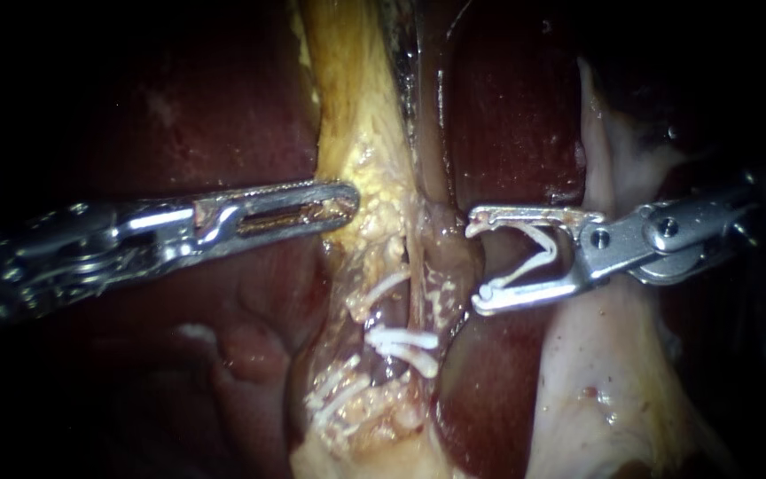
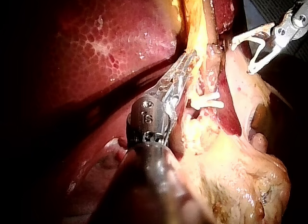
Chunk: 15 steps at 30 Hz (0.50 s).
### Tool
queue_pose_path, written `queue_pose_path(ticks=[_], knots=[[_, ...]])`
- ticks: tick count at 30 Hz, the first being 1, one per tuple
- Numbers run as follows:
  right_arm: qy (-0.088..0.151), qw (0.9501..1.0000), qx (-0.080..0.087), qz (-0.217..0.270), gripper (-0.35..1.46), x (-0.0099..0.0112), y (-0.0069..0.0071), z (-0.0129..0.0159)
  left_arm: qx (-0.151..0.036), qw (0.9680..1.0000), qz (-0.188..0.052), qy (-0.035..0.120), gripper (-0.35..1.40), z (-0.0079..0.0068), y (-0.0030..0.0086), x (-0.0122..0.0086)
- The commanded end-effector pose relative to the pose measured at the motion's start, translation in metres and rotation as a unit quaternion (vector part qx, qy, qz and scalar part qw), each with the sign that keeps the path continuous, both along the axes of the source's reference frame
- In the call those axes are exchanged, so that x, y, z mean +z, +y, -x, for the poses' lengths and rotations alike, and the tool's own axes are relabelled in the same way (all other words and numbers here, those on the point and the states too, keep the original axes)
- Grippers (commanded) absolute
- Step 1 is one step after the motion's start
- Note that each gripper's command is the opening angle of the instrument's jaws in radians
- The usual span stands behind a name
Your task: Clipping third clip right tube
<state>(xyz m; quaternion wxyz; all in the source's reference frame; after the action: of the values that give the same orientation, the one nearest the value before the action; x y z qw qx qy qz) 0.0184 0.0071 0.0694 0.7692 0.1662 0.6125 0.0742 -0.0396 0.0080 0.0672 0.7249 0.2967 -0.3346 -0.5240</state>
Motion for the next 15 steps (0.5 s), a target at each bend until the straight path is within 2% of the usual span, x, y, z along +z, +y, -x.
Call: queue_pose_path(ticks=[1, 2, 4, 7, 9, 11, 15], knots=[[0.000, 1.0000, 0.000, 0.000, 0.60, 0.0001, -0.0002, -0.0002, 0.000, 1.0000, 0.000, 0.000, -0.35, -0.0001, 0.0000, -0.0001], [0.000, 1.0000, 0.000, 0.001, 0.60, 0.0003, -0.0004, -0.0003, 0.000, 1.0000, 0.000, 0.000, -0.35, -0.0001, 0.0001, -0.0001], [-0.006, 0.9992, 0.008, -0.040, 0.60, 0.0010, -0.0013, -0.0007, 0.002, 1.0000, -0.002, -0.002, -0.35, -0.0005, 0.0004, -0.0006], [-0.013, 0.9934, 0.014, -0.113, 0.60, 0.0027, -0.0027, -0.0015, -0.001, 1.0000, -0.003, 0.001, -0.35, -0.0017, 0.0015, -0.0021], [-0.016, 0.9875, 0.017, -0.156, 0.60, 0.0041, -0.0037, -0.0023, -0.005, 1.0000, -0.002, 0.004, -0.35, -0.0029, 0.0024, -0.0035], [-0.022, 0.9836, 0.017, -0.178, 0.60, 0.0054, -0.0044, -0.0030, -0.014, 0.9999, 0.001, 0.002, -0.35, -0.0040, 0.0031, -0.0048], [-0.028, 0.9767, 0.013, -0.213, 0.59, 0.0082, -0.0055, -0.0047, -0.027, 0.9996, 0.002, 0.000, -0.35, -0.0057, 0.0039, -0.0068]])
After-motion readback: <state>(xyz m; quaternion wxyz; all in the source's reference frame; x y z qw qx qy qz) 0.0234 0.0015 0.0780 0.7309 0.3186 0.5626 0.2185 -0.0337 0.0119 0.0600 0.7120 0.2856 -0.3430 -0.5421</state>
